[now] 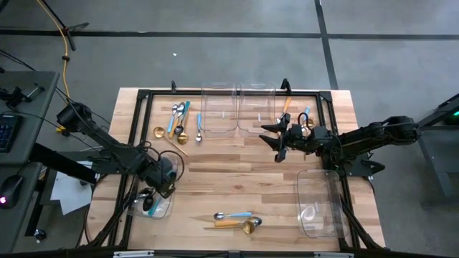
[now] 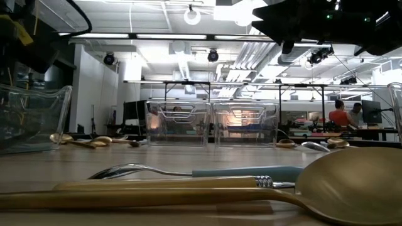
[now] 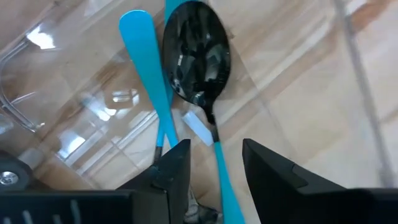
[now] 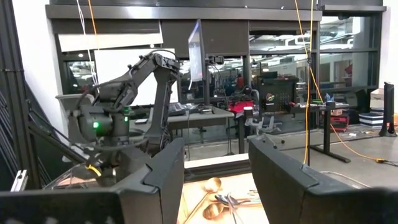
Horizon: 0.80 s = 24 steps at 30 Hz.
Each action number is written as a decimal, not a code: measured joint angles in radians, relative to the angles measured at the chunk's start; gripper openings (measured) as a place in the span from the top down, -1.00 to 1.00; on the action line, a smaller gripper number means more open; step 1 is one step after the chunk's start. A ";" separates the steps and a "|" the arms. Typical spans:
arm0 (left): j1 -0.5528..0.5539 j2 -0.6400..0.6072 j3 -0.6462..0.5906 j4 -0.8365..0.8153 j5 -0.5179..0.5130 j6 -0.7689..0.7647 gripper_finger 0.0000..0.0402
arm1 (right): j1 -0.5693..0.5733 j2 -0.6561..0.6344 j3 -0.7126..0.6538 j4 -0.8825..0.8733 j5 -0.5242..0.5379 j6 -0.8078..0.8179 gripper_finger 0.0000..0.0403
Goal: Sort silverware by color (type)
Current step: Put the black spoon into the bottom left transparent bin
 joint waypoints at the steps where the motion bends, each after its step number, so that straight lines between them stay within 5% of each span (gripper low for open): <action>1: 0.000 -0.016 0.000 0.001 0.000 -0.001 0.31 | 0.000 0.000 0.000 -0.001 0.000 0.000 0.18; 7: 0.031 -0.154 0.013 0.004 -0.026 0.001 0.31 | -0.001 0.000 0.000 -0.001 0.000 -0.001 0.18; 11: 0.063 -0.261 0.096 0.021 -0.206 0.123 0.31 | -0.011 0.000 0.000 -0.001 0.000 -0.001 0.18; 18: 0.124 -0.356 0.182 0.417 -0.601 0.844 0.31 | -0.019 0.000 0.000 -0.001 0.000 0.000 0.18; 21: 0.177 -0.357 0.163 0.642 -0.628 1.162 0.31 | -0.019 0.000 0.000 -0.001 0.000 0.000 0.18; 24: 0.256 -0.343 0.113 0.798 -0.542 1.339 0.31 | -0.019 0.000 0.000 -0.001 0.000 0.000 0.18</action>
